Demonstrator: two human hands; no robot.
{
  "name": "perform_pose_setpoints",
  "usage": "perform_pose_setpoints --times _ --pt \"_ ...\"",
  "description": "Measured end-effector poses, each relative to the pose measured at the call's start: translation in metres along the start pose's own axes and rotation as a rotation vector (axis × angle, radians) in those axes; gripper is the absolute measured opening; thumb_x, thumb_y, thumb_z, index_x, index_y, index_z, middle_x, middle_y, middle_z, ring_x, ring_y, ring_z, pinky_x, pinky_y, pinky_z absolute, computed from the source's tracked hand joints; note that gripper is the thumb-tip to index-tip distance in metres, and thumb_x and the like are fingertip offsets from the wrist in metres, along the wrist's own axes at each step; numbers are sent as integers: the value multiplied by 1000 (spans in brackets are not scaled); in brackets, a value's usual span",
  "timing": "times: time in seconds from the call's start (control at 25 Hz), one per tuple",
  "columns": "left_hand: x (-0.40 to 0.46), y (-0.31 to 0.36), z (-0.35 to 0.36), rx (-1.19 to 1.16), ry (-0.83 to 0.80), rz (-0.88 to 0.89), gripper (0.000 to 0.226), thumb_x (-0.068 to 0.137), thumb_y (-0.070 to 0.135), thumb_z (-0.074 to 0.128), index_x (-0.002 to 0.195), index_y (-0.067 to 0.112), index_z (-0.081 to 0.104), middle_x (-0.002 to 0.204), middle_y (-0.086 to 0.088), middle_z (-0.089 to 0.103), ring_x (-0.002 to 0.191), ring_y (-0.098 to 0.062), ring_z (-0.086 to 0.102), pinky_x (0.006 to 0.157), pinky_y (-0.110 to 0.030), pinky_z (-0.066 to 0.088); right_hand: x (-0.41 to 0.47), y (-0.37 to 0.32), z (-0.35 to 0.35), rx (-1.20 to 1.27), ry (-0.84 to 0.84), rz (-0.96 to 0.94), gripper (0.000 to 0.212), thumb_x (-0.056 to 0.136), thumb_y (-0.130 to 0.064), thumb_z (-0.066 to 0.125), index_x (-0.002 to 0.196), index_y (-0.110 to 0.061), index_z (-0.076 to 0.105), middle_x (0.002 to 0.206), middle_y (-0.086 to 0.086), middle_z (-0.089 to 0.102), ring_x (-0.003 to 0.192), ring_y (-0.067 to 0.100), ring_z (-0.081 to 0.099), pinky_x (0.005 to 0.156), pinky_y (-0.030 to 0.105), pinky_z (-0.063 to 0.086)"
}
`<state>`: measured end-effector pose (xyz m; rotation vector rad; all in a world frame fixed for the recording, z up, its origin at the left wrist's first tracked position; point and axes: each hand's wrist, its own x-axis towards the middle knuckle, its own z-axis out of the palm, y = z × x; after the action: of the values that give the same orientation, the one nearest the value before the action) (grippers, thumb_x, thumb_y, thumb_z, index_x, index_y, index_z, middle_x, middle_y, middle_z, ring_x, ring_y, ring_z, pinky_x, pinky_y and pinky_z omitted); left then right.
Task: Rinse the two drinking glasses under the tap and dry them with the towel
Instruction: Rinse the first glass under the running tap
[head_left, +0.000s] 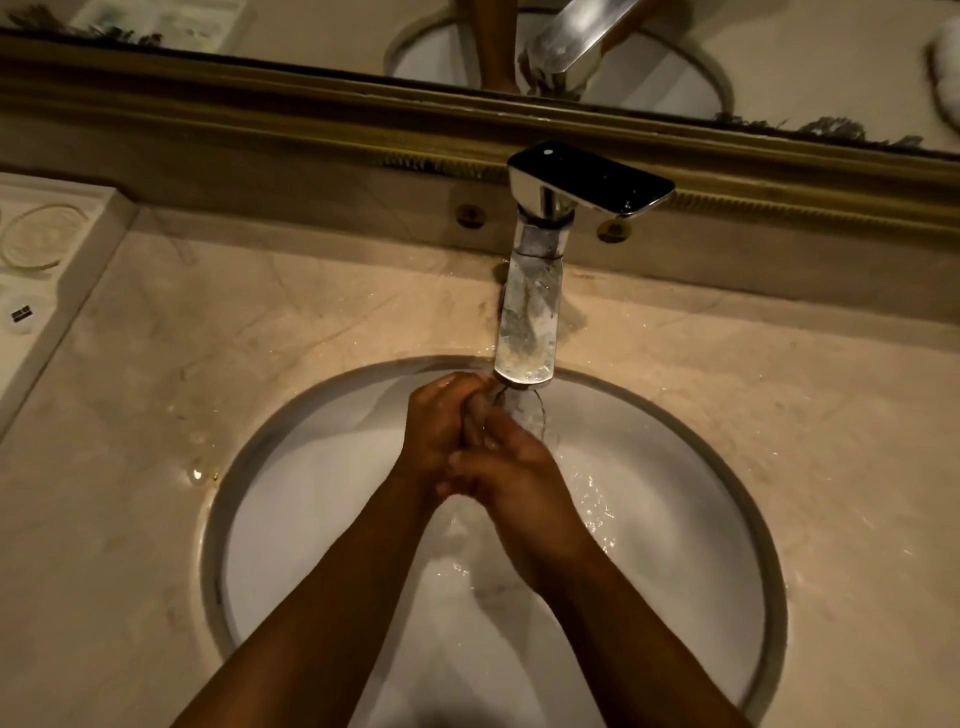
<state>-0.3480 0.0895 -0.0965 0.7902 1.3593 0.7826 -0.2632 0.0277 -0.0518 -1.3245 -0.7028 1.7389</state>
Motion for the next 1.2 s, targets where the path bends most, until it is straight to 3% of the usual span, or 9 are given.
perform_pose_setpoints --times 0.08,0.2,0.28,0.44,0.56,0.8,0.96,1.08,1.2 --pt "-4 0 -2 -69 7 23 18 100 3 52 92 9 66 60 15 70 59 0 65 54 -11 50 2 -1 -3 -60 30 -20 33 92 1 53 117 -15 66 104 2 73 90 18 69 75 35 56" --pt "3 -3 -9 -195 -47 -139 37 93 22 61 105 -13 68 102 -33 71 88 -32 70 76 -35 57 6 12 -27 -1142 -69 -341 25 99 -34 50 117 -25 64 113 -3 68 99 14 63 84 28 52" --pt "4 -1 -14 -104 -96 -234 40 93 28 58 103 -9 69 105 -35 66 91 -34 66 74 -36 54 9 12 -38 -1401 -152 -493 30 98 -44 48 115 -29 67 117 -7 67 105 13 61 87 29 50" --pt "14 10 -26 147 -269 -413 34 90 45 58 87 12 68 78 -17 58 64 -28 53 54 -26 32 17 13 -55 -1358 -261 -740 27 91 -24 58 116 -22 68 119 -2 68 110 17 62 91 30 53" --pt "18 7 -22 33 -229 -268 36 96 34 57 91 2 71 74 -22 66 57 -28 62 49 -27 45 16 19 -44 -1094 -187 -414 31 92 -12 63 121 -23 66 121 -4 68 107 14 63 91 29 53" --pt "5 -9 -4 -141 108 68 19 96 13 62 82 5 72 72 -7 73 68 -16 68 62 -30 55 13 2 -3 257 69 118 27 100 -12 51 121 -13 68 114 8 73 96 18 69 56 25 47" --pt "1 -6 -4 -83 35 -78 25 100 28 59 87 12 73 77 -8 75 75 -27 71 57 -32 57 16 7 -17 -336 154 -59 24 101 -24 52 102 -17 76 84 -2 76 67 6 67 59 22 48" --pt "5 5 -17 53 -190 -410 39 98 46 54 106 14 76 98 -9 80 89 -32 74 69 -38 61 14 10 -37 -825 -38 -297 18 97 -23 59 101 -23 77 98 -5 77 87 8 69 81 29 55" --pt "9 5 -27 55 -341 -596 40 85 47 61 95 12 76 85 -11 75 75 -28 67 70 -35 52 15 6 -50 -1252 -266 -327 24 92 -30 64 115 -31 72 113 -4 73 101 16 67 88 30 53"
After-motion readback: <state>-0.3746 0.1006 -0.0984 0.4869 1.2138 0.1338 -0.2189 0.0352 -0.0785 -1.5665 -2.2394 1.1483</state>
